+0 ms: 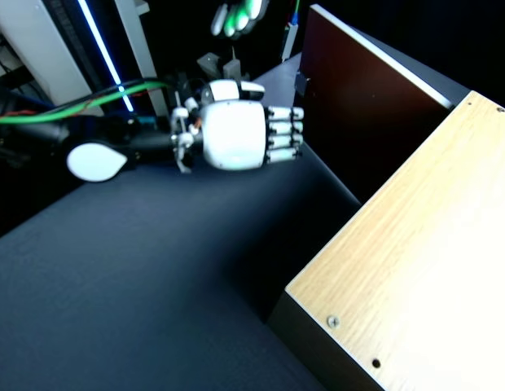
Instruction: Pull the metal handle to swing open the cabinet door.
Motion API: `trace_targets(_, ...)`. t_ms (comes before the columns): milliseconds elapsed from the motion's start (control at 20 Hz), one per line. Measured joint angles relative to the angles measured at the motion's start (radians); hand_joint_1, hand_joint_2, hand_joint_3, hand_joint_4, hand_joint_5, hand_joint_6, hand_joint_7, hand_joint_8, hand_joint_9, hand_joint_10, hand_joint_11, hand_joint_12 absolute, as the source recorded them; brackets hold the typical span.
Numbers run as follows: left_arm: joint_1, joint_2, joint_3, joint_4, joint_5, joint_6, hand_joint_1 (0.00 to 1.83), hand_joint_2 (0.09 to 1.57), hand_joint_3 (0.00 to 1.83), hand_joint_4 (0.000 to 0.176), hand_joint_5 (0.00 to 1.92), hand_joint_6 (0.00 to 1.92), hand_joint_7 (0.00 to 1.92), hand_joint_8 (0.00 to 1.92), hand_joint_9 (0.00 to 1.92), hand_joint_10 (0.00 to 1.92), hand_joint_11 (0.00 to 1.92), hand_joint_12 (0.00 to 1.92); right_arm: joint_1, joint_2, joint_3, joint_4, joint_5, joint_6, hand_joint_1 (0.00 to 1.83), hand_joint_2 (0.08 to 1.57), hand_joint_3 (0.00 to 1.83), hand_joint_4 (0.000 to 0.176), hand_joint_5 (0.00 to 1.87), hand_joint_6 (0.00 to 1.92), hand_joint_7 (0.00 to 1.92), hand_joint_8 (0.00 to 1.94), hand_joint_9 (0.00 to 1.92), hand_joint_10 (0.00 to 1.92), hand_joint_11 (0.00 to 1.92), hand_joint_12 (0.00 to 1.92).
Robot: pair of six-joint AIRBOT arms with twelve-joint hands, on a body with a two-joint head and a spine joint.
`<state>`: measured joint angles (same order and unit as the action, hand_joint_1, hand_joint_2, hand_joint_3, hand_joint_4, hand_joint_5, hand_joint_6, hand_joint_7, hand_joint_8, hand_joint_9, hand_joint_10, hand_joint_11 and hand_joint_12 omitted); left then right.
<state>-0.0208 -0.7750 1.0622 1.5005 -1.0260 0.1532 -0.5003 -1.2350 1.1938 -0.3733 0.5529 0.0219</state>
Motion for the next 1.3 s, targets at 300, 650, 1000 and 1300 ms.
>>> trace_targets(300, 0.000, 0.000, 0.000, 0.000, -0.001, 0.000, 0.00, 1.57, 0.16, 0.000, 0.35, 0.00, 0.38, 0.00, 0.35, 0.00, 0.00, 0.76, -0.016, 0.027, 0.053, -0.013, 0.001, 0.000, 0.00, 1.57, 0.14, 0.000, 0.38, 0.00, 0.38, 0.00, 0.36, 0.00, 0.00, 0.93)
trace_targets(650, 0.000, 0.000, 0.000, 0.000, 0.000, 0.000, 0.00, 1.57, 0.15, 0.000, 0.36, 0.00, 0.39, 0.00, 0.35, 0.00, 0.00, 0.77, -0.042, 0.050, 0.101, -0.031, -0.002, 0.034, 0.00, 1.57, 0.14, 0.000, 0.39, 0.00, 0.39, 0.00, 0.37, 0.00, 0.00, 0.95)
trace_targets(1000, 0.000, 0.000, 0.000, 0.000, 0.000, 0.000, 0.00, 1.57, 0.14, 0.000, 0.36, 0.00, 0.39, 0.00, 0.36, 0.00, 0.00, 0.77, -0.053, 0.074, 0.174, -0.115, 0.004, 0.167, 0.00, 1.57, 0.13, 0.000, 0.40, 0.01, 0.40, 0.00, 0.37, 0.00, 0.00, 0.96)
trace_targets(1300, 0.000, 0.000, 0.000, 0.001, 0.001, 0.000, 0.00, 1.57, 0.14, 0.000, 0.36, 0.00, 0.39, 0.00, 0.35, 0.00, 0.00, 0.77, -0.076, 0.095, 0.219, -0.232, 0.019, 0.189, 0.00, 1.57, 0.12, 0.000, 0.40, 0.00, 0.40, 0.00, 0.37, 0.00, 0.00, 0.96)
